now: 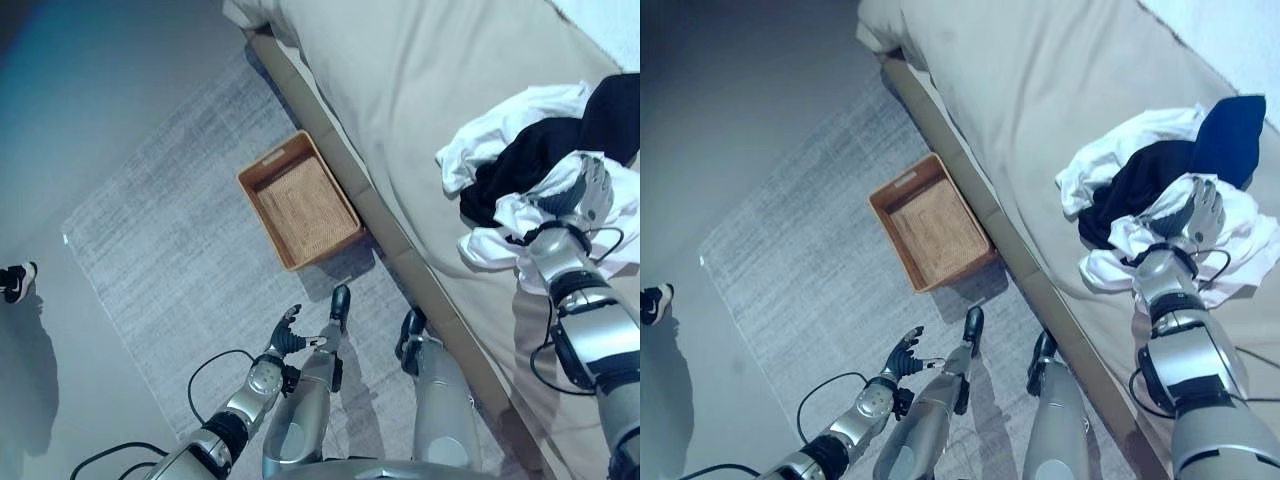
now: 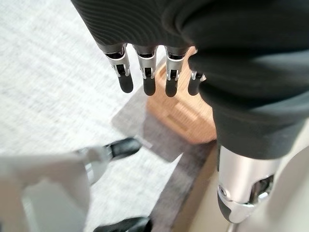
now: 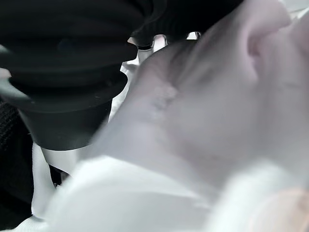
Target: Pick up clothes into the bucket
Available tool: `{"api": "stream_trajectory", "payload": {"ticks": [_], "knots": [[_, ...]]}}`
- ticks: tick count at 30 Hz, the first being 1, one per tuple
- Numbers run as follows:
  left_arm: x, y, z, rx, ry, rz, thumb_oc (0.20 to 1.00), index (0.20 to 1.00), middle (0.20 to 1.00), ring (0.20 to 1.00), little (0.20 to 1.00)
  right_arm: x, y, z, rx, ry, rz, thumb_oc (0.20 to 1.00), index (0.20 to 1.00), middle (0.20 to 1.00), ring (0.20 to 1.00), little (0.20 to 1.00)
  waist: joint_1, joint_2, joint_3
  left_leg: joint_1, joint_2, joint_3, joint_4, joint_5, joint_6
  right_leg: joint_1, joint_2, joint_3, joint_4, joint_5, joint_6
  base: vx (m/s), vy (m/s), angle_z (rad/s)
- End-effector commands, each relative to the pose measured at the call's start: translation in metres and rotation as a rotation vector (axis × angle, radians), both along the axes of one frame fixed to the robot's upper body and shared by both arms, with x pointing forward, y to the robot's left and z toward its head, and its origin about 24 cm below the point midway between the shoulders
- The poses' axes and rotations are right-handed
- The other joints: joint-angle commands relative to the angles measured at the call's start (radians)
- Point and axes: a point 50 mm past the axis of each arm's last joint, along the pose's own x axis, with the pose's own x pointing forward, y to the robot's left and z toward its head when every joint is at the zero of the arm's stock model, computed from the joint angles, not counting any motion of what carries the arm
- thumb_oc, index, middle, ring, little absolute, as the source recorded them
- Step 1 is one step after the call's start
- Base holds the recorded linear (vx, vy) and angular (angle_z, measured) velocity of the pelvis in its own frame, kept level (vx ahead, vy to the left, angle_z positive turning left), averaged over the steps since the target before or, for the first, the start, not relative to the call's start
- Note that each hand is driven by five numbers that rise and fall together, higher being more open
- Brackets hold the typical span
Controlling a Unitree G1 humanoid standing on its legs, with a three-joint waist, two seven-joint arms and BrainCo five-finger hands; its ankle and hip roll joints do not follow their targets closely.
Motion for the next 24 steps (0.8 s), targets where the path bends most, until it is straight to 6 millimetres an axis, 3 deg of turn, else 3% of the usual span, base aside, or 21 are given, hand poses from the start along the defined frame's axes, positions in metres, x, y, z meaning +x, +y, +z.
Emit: {"api": "stream_trajectory", "payload": {"ticks": [1,2,3,4,10,15,18,24], "knots": [[0.016,-0.016,0.012,-0.048,-0.046,-0.002,1.0,1.0,1.0,1.0,1.0,-0.016,-0.037,0.015,-0.111,0.145,-0.132,0.733,0.733,0.733,0.733,0.733,-0.014,0.006,0.066,0.058,0.047,0.035,-0.034,-0.026,-0.006,0.034,-0.008,0.05,-0.131,0.112,0.067,-0.02,-0.035,0.02],[0.015,-0.016,0.011,-0.044,-0.038,0.003,1.0,1.0,1.0,1.0,1.0,-0.016,-0.038,0.016,-0.12,0.152,-0.137,0.438,0.438,0.438,0.438,0.438,-0.015,0.004,0.072,0.056,0.049,0.036,-0.032,-0.025,-0.006,0.028,-0.006,0.054,-0.131,0.115,0.067,-0.02,-0.035,0.0],[0.015,-0.016,0.011,-0.044,-0.038,0.003,1.0,1.0,1.0,1.0,1.0,-0.016,-0.038,0.016,-0.12,0.152,-0.137,0.344,0.344,0.344,0.344,0.344,-0.015,0.004,0.072,0.056,0.049,0.036,-0.032,-0.025,-0.006,0.028,-0.006,0.054,-0.13,0.115,0.067,0.0,0.0,0.0],[0.015,-0.015,0.009,-0.041,-0.032,0.01,1.0,1.0,1.0,1.0,1.0,-0.016,-0.037,0.015,-0.122,0.153,-0.138,0.2,0.2,0.2,0.2,0.2,-0.017,0.001,0.078,0.057,0.049,0.037,-0.031,-0.025,-0.006,0.028,-0.004,0.058,-0.13,0.117,0.067,0.0,0.0,0.0],[0.015,-0.012,0.004,-0.013,-0.003,0.033,1.0,1.0,1.0,1.0,1.0,-0.014,-0.035,0.022,-0.095,0.072,-0.117,0.2,0.2,0.2,0.2,0.2,-0.035,-0.017,0.084,0.082,0.046,0.037,-0.03,-0.029,-0.006,0.058,0.0,0.063,-0.149,0.124,0.068,0.0,0.0,0.0],[0.015,-0.005,0.004,-0.003,-0.009,0.054,1.0,1.0,1.0,1.0,1.0,-0.009,-0.027,0.042,-0.061,-0.091,-0.049,0.2,0.2,0.2,0.2,0.2,-0.058,-0.044,0.075,0.121,0.044,0.04,-0.034,-0.035,-0.008,0.116,0.007,0.064,-0.191,0.136,0.07,0.0,0.0,0.0],[0.013,0.005,0.002,0.004,-0.004,0.086,1.0,1.0,1.0,1.0,1.0,-0.009,-0.024,0.065,-0.047,-0.226,0.004,0.2,0.2,0.2,0.2,0.2,-0.075,-0.073,0.053,0.147,0.042,0.046,-0.041,-0.04,-0.013,0.163,0.013,0.064,-0.236,0.157,0.074,0.0,0.0,0.0],[0.005,0.021,-0.004,0.018,0.024,0.135,1.0,1.0,1.0,1.0,1.0,-0.014,-0.017,0.09,-0.085,-0.347,0.078,0.2,0.2,0.2,0.2,0.2,-0.091,-0.118,0.016,0.189,0.046,0.068,-0.042,-0.059,-0.007,0.222,0.033,0.08,-0.304,0.195,0.086,0.02,0.028,-0.11]]}}
